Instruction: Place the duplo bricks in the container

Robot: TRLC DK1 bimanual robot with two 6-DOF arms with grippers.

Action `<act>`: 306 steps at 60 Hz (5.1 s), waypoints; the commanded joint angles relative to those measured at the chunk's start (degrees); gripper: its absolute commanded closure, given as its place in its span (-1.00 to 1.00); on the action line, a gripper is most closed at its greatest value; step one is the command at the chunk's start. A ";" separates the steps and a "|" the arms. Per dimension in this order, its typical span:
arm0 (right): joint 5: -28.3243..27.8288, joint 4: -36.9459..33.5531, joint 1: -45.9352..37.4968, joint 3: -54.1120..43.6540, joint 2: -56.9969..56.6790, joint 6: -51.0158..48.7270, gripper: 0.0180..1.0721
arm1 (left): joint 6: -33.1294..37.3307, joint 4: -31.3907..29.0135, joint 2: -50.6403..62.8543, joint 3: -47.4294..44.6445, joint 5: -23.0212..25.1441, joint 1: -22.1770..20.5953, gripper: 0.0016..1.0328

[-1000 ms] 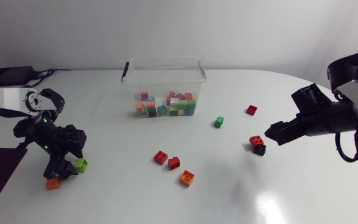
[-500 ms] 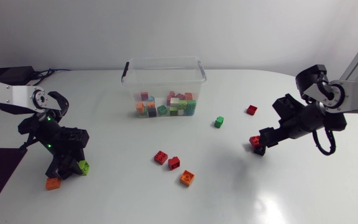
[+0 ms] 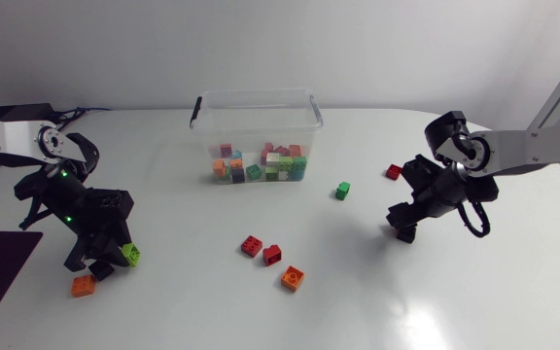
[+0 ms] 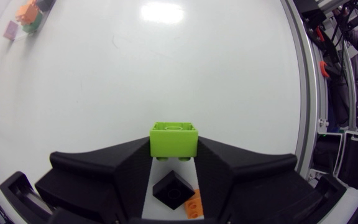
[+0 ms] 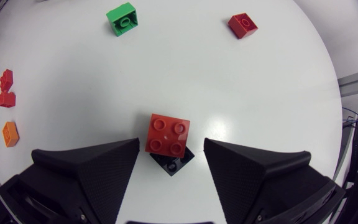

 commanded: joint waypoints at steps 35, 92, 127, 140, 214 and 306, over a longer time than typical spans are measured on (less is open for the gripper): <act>1.26 -2.02 1.61 2.11 -3.12 3.26 0.33 | -6.13 -5.82 -12.04 7.35 7.82 -4.26 0.32; -1.81 -3.78 17.61 27.60 -7.16 11.43 0.33 | -47.96 23.97 3.78 33.19 12.30 -15.42 0.31; -3.04 -1.23 20.86 44.83 7.96 11.34 0.33 | -57.37 28.72 19.42 53.93 4.57 -16.91 0.25; -3.13 -0.88 21.39 50.36 12.62 10.55 0.33 | -58.51 26.61 18.98 55.95 2.99 -17.00 -0.94; -3.84 -3.07 19.89 57.22 16.31 4.40 -0.90 | -30.38 24.33 -10.81 4.89 6.59 -25.79 -0.92; -17.72 2.64 -2.43 10.46 -2.33 -14.06 -0.90 | -7.53 9.30 18.81 18.60 1.67 -36.16 0.35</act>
